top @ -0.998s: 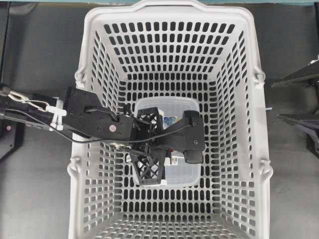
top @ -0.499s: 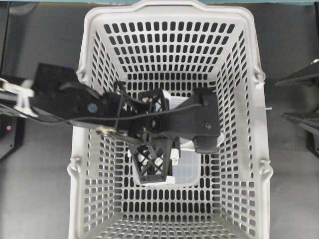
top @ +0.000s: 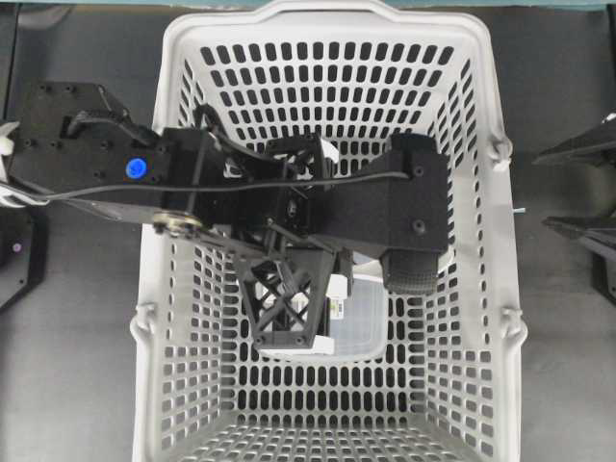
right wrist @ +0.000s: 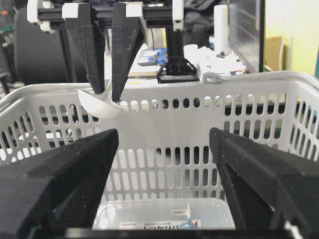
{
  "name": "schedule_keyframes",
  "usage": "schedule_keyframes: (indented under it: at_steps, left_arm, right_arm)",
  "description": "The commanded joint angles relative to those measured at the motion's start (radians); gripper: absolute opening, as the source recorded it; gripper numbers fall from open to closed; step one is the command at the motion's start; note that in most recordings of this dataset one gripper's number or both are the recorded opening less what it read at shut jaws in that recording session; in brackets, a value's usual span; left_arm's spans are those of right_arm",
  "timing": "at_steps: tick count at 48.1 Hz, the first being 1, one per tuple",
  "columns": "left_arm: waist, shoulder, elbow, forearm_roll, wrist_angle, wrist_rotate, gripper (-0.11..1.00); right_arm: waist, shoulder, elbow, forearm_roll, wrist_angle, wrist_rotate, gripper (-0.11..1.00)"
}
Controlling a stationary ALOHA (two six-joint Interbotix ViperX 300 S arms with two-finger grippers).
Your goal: Pick up the chinese spoon from the shopping basket with the left arm.
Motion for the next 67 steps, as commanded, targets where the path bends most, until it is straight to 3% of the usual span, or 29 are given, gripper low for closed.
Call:
schedule_keyframes:
  at_steps: [1,67]
  left_arm:
    - [-0.005,-0.018,-0.023,0.003,-0.003,0.003,0.12]
    - [-0.038,-0.009,0.02,0.003,-0.009,0.048,0.12]
  right_arm:
    - [-0.002,0.005,-0.008,0.003,-0.005,0.002,0.71]
    - [-0.002,0.005,-0.006,0.003,-0.005,0.0,0.71]
